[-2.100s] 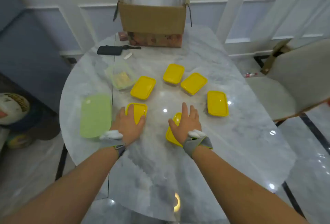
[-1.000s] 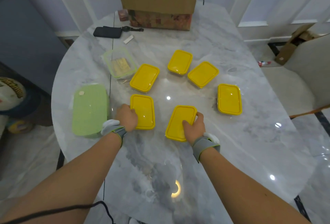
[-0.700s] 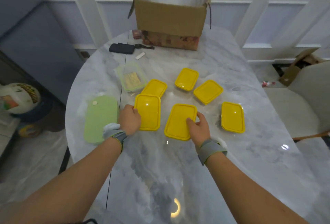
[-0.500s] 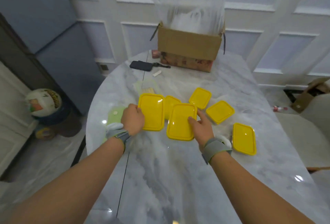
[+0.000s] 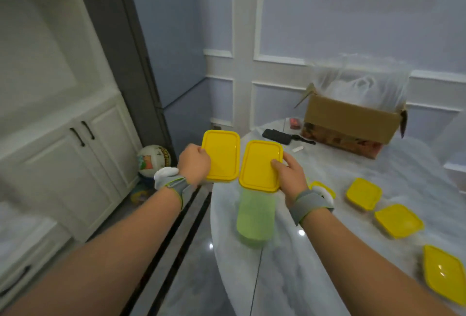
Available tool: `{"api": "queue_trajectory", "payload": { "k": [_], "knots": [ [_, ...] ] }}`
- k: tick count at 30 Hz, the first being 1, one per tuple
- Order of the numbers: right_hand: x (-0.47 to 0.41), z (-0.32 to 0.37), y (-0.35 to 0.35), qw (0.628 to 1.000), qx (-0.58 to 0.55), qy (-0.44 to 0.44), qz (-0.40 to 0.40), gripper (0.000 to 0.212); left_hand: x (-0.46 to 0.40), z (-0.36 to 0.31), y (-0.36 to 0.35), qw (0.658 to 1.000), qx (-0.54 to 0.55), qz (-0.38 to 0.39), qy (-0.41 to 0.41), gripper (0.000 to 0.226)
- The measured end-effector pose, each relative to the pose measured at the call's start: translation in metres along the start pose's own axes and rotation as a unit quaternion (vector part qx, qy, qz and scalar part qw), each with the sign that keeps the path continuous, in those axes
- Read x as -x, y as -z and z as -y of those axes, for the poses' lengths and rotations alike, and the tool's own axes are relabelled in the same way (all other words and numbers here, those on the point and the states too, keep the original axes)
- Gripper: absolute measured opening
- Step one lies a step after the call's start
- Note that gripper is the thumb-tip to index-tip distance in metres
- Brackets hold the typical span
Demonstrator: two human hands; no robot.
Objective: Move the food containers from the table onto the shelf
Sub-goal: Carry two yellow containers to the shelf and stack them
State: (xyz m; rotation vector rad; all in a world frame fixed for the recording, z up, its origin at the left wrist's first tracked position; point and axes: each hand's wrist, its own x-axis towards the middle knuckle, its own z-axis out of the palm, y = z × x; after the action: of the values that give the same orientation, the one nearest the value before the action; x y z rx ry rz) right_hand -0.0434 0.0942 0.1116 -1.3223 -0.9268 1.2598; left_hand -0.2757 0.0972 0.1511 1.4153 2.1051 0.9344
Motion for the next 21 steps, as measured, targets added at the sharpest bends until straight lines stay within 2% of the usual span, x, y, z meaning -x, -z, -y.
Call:
{"api": "queue_trajectory", "payload": {
  "k": [3,11,14,17,21],
  "knots": [
    [-0.003,0.016,-0.047,0.999,-0.006,0.012,0.042,0.038,-0.018,0.023,0.039,0.999,0.015,-0.018,0.035,0.023],
    [-0.044,0.038,-0.171,0.986,0.020,0.015,0.165,0.040,-0.056,0.073,0.136,0.985,0.021,-0.105,0.135,0.034],
    [-0.054,0.048,-0.251,0.969,0.044,0.012,0.242,0.041,-0.071,0.108,0.189,0.972,0.039,-0.172,0.157,0.033],
    [-0.058,0.043,-0.284,0.964,0.059,0.008,0.260,0.039,-0.077,0.131,0.210,0.970,0.036,-0.185,0.154,0.029],
    [-0.060,0.034,-0.329,0.959,0.063,0.004,0.277,0.039,-0.085,0.161,0.238,0.958,0.054,-0.208,0.190,0.032]
  ]
}}
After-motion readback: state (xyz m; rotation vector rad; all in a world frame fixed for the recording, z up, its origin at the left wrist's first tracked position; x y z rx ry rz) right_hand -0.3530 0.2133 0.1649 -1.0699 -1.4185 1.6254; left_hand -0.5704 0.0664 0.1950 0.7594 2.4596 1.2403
